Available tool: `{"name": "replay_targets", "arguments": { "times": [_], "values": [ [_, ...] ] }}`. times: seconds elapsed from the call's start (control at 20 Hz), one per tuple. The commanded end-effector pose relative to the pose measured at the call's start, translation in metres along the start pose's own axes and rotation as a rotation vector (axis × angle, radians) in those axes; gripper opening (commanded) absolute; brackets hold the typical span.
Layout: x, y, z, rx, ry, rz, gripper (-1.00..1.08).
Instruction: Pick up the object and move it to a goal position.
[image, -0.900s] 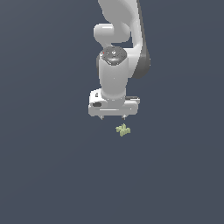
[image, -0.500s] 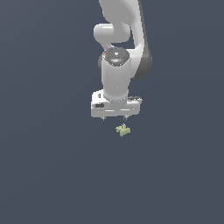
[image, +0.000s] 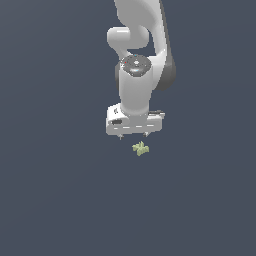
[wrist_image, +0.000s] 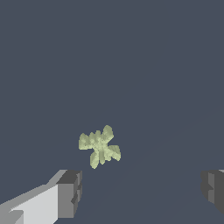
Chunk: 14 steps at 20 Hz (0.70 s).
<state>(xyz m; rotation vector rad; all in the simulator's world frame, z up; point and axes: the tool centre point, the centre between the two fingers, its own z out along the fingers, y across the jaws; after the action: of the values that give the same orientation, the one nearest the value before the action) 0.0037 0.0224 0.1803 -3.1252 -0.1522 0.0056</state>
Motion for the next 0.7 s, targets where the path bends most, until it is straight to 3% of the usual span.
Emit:
{"name": "replay_targets", "arguments": {
  "times": [0.0,0.65],
  "values": [
    [0.0,-0.001,0.002,-0.001,0.0,-0.015,1.0],
    [-0.006,-0.014,0.037,-0.012,-0.003,-0.269,1.0]
  ]
}}
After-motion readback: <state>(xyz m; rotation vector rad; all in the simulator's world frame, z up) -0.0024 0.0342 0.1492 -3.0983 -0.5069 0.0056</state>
